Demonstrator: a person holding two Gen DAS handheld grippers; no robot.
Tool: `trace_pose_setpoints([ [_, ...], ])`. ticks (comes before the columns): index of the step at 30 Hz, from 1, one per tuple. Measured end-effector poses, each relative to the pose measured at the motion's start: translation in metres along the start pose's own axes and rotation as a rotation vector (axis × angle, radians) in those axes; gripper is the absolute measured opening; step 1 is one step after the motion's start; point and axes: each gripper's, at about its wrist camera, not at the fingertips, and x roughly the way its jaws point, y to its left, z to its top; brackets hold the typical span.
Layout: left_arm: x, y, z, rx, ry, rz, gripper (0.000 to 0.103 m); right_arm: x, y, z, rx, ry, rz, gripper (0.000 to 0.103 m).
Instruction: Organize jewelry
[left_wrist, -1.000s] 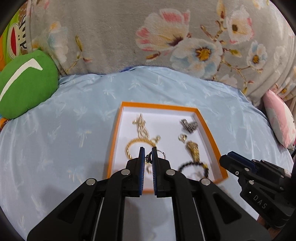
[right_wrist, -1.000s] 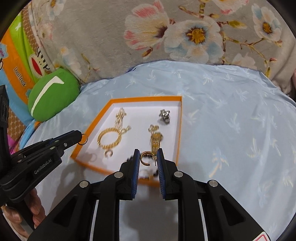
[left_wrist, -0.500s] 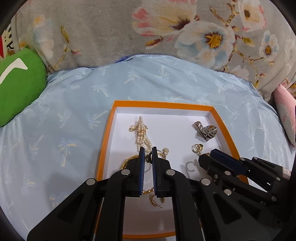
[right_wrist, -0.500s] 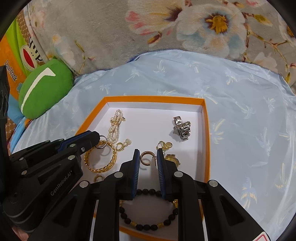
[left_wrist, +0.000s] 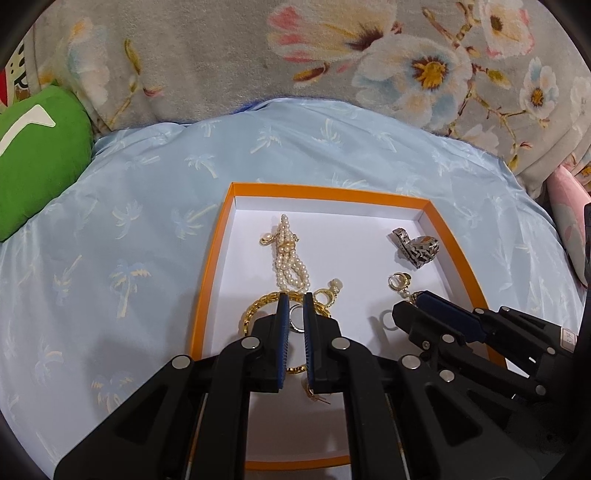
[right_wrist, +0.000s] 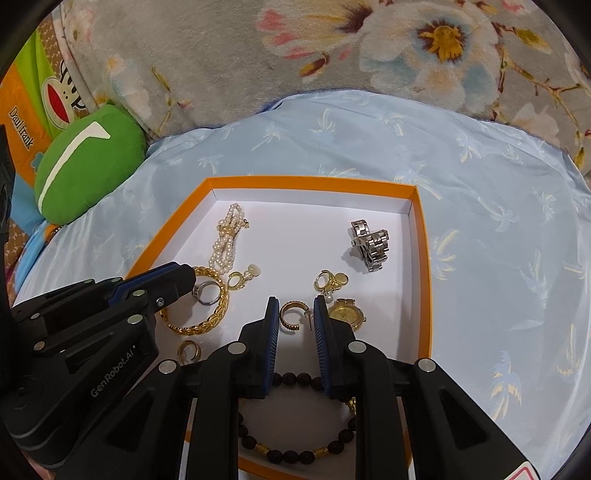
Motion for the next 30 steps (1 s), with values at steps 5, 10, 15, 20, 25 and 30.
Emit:
trace_pose_setpoints([
  [5, -0.007, 0.0, -0.002, 0.0, -0.022, 0.01, 0.022, -0.004, -0.002, 0.0, 0.01, -0.018, -0.004, 0.023],
  [10, -0.018, 0.009, -0.004, -0.026, -0.049, 0.01, 0.027, -0.014, -0.008, -0.002, 0.027, -0.047, -0.018, 0.03],
  [15, -0.03, 0.018, -0.015, -0.045, -0.057, 0.019, 0.027, -0.027, -0.011, -0.012, 0.038, -0.055, -0.023, 0.033],
  [20, -0.051, 0.021, -0.033, -0.061, -0.081, -0.001, 0.027, -0.049, -0.011, -0.029, 0.047, -0.088, -0.036, 0.041],
  [25, -0.068, 0.013, -0.054, -0.03, -0.091, 0.015, 0.027, -0.068, -0.01, -0.047, 0.063, -0.11, -0.04, 0.046],
  [30, -0.079, 0.003, -0.074, -0.013, -0.085, 0.014, 0.033, -0.078, -0.003, -0.064, 0.046, -0.106, -0.063, 0.051],
])
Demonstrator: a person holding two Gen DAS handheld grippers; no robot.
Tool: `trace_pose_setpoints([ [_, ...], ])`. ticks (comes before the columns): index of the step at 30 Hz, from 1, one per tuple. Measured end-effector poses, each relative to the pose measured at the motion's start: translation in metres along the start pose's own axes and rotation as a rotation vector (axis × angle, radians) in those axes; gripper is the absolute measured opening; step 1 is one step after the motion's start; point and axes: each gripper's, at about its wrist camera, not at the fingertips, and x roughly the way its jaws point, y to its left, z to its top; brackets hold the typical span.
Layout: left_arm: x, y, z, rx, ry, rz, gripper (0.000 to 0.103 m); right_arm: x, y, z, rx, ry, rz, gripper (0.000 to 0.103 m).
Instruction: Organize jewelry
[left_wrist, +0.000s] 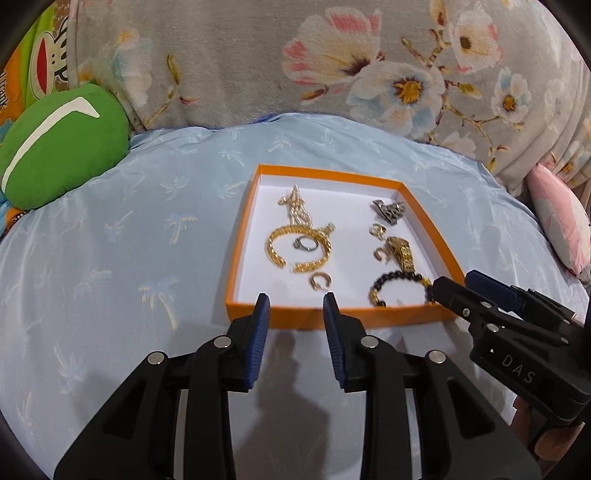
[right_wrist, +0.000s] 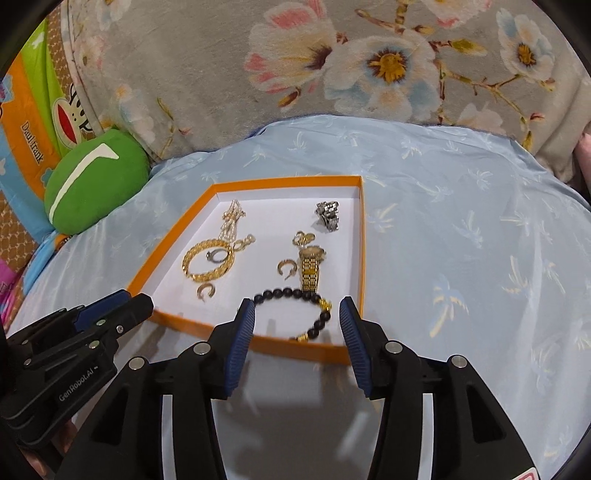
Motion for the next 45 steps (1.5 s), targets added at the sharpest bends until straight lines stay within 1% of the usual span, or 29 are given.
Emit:
trace_pose_setpoints([
  [1, -0.001, -0.002, -0.003, 0.003, 0.004, 0.003, 0.036, -0.003, 0.001, -0.004, -0.004, -0.001, -0.006, 0.054],
  [3, -0.003, -0.005, -0.008, 0.011, 0.013, 0.006, 0.036, -0.008, 0.003, -0.011, -0.004, 0.002, -0.005, 0.055],
  [6, -0.005, -0.01, -0.016, 0.028, 0.027, 0.033, 0.036, -0.014, 0.006, -0.018, -0.011, 0.005, -0.015, 0.058],
  [8, -0.007, -0.01, -0.019, 0.015, 0.03, 0.038, 0.036, -0.017, 0.01, -0.024, -0.023, 0.009, -0.031, 0.06],
  [12, -0.01, -0.006, -0.023, -0.011, 0.037, 0.055, 0.037, -0.024, 0.012, -0.031, -0.014, 0.009, -0.029, 0.065],
  [16, -0.013, -0.007, -0.025, -0.016, 0.035, 0.083, 0.041, -0.029, 0.016, -0.035, -0.015, 0.007, -0.044, 0.068],
  [18, -0.015, -0.006, -0.026, -0.02, 0.031, 0.102, 0.044, -0.031, 0.016, -0.037, -0.01, 0.007, -0.048, 0.068],
  [20, -0.016, -0.006, -0.026, -0.02, 0.027, 0.124, 0.05, -0.031, 0.014, -0.038, -0.002, 0.01, -0.052, 0.069],
  [25, -0.018, -0.009, -0.027, -0.006, 0.021, 0.16, 0.053, -0.033, 0.014, -0.04, 0.001, 0.011, -0.076, 0.07],
  [29, -0.016, -0.008, -0.029, -0.01, 0.041, 0.176, 0.057, -0.033, 0.015, -0.042, -0.002, 0.02, -0.101, 0.071],
  [35, -0.017, -0.008, -0.032, -0.019, 0.054, 0.213, 0.06, -0.036, 0.016, -0.046, -0.008, 0.025, -0.125, 0.073],
  [45, -0.017, -0.008, -0.035, -0.016, 0.074, 0.257, 0.061, -0.033, 0.018, -0.047, -0.018, 0.043, -0.147, 0.073],
])
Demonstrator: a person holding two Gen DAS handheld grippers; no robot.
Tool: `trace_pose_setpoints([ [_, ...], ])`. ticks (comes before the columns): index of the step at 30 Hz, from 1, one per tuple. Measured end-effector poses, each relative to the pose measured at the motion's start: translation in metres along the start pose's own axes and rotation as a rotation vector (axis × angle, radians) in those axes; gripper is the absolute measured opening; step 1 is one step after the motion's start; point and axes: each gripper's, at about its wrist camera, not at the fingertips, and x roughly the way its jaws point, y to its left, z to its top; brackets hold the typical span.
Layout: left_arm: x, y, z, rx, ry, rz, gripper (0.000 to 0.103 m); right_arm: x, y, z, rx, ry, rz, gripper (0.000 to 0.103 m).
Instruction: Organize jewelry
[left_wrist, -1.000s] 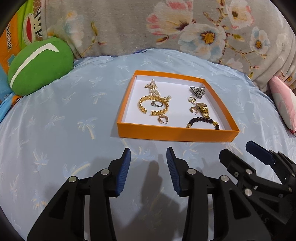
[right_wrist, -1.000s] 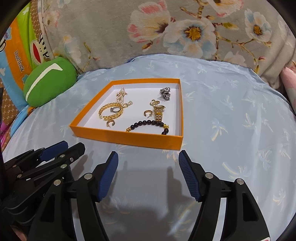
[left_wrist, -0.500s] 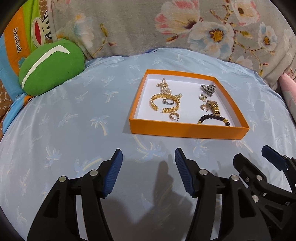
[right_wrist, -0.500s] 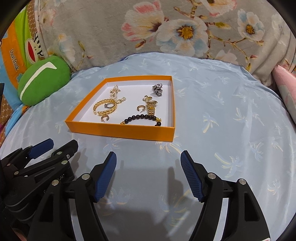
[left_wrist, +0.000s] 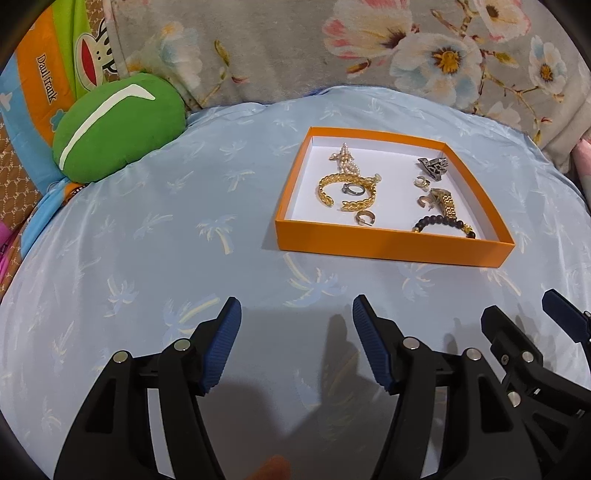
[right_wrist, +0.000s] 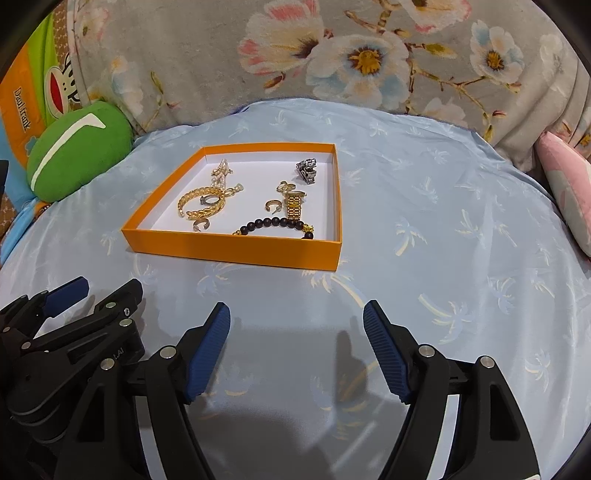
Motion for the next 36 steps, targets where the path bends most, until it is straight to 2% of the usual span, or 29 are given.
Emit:
trace_pose_setpoints([
  [6, -0.0007, 0.0006, -0.0001, -0.001, -0.006, 0.025, 0.065, 0.0004, 0.0, 0.0001, 0.0, 0.002, 0.0, 0.073],
  [36, -0.0011, -0.0006, -0.0004, 0.013, -0.009, 0.053, 0.065, 0.0028, -0.0002, -0.0003, -0.003, 0.009, -0.007, 0.073],
])
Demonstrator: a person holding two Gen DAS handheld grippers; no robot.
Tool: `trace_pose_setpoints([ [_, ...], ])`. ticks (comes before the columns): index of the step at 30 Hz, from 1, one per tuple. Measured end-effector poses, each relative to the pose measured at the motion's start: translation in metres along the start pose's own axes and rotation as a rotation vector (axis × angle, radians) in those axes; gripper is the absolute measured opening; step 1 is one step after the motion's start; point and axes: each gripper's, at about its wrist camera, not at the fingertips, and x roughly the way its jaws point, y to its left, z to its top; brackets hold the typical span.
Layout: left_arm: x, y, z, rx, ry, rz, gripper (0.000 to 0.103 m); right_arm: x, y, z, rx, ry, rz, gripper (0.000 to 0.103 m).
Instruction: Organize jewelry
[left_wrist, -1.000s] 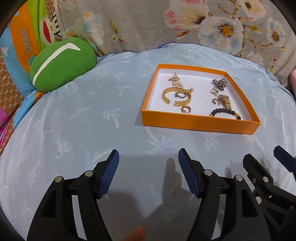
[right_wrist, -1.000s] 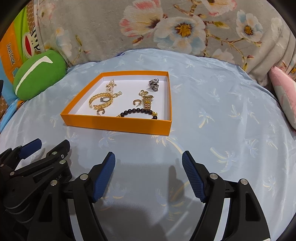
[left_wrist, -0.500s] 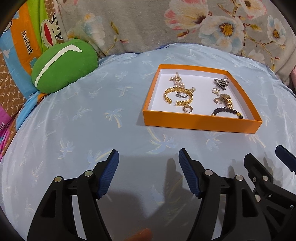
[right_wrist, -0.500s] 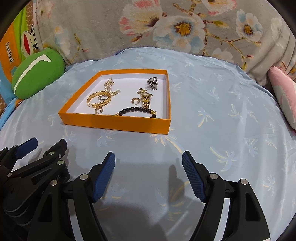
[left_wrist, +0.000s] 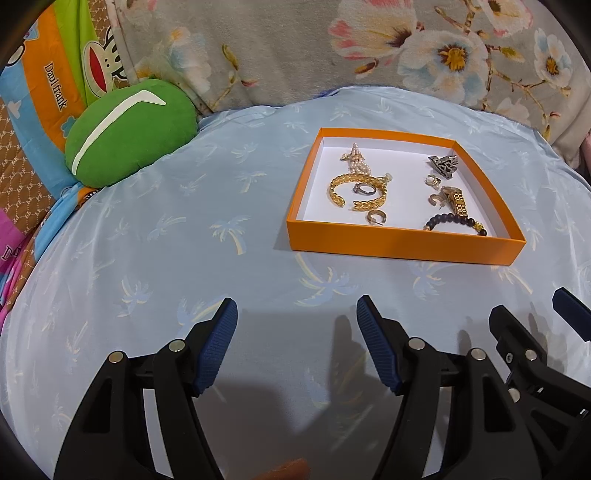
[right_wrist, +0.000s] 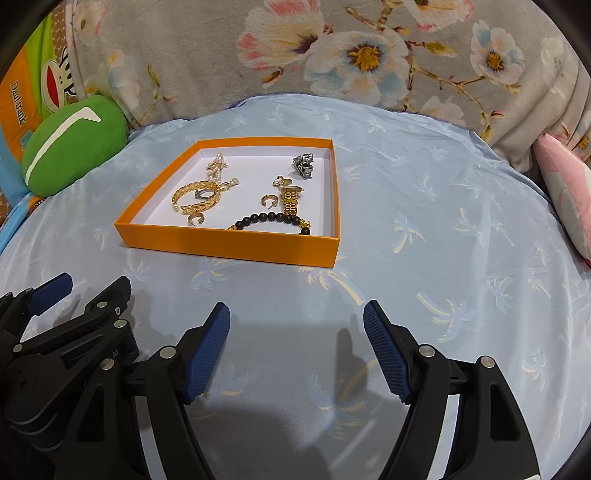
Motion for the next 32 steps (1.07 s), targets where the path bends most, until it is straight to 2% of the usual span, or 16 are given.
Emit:
trace_pose_setpoints([
  [32, -0.0019, 0.0011, 0.0009, 0.002, -0.004, 0.005, 0.065, -0.0035, -0.0084, 0.0009, -0.006, -0.006, -0.014, 0.073],
])
